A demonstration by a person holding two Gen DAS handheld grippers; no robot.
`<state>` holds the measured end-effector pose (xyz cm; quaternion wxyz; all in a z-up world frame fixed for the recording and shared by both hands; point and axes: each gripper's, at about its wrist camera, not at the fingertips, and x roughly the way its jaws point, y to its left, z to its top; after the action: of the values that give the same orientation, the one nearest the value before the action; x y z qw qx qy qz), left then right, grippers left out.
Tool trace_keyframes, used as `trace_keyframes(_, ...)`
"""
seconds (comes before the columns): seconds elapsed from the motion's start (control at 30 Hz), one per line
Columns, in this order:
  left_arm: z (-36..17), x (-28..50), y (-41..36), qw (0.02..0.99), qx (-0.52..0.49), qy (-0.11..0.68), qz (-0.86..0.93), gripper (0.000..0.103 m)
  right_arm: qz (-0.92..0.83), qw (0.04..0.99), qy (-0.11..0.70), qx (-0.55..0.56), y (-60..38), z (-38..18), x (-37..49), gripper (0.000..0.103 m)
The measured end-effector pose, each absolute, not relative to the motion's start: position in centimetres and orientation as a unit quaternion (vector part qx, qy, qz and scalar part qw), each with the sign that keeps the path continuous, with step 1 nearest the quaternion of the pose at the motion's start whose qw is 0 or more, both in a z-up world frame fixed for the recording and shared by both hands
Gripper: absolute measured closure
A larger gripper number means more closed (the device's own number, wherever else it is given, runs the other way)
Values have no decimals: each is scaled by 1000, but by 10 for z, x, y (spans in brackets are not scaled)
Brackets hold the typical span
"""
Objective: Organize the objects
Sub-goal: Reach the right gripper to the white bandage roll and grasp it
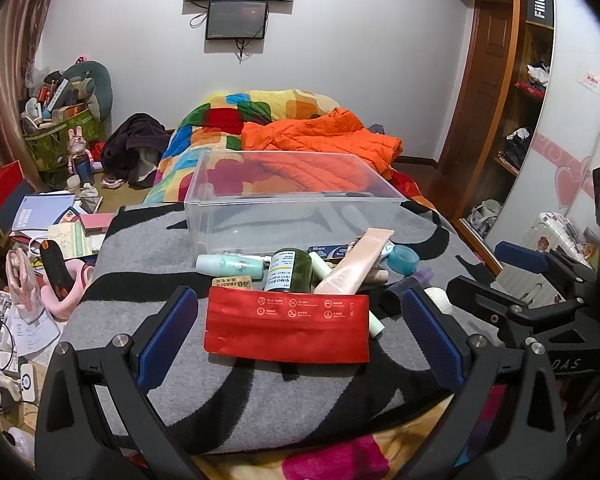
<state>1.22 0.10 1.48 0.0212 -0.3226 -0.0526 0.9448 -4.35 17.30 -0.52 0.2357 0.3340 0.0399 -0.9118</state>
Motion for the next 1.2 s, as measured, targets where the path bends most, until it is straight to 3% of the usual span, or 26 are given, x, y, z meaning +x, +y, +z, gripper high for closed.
trace_keyframes(0.63, 6, 10, -2, 18, -329, -57, 942, 0, -909, 236, 27, 343, 181, -10, -50, 0)
trace_keyframes(0.97, -36, 9, 5, 25, -386, -21, 922, 0, -896, 221, 41, 382, 191, -45, -58, 0)
trace_keyframes(1.2, -47, -6, 10, 17, -415, -59, 908, 0, -896, 218, 38, 386, 195, -54, -66, 2)
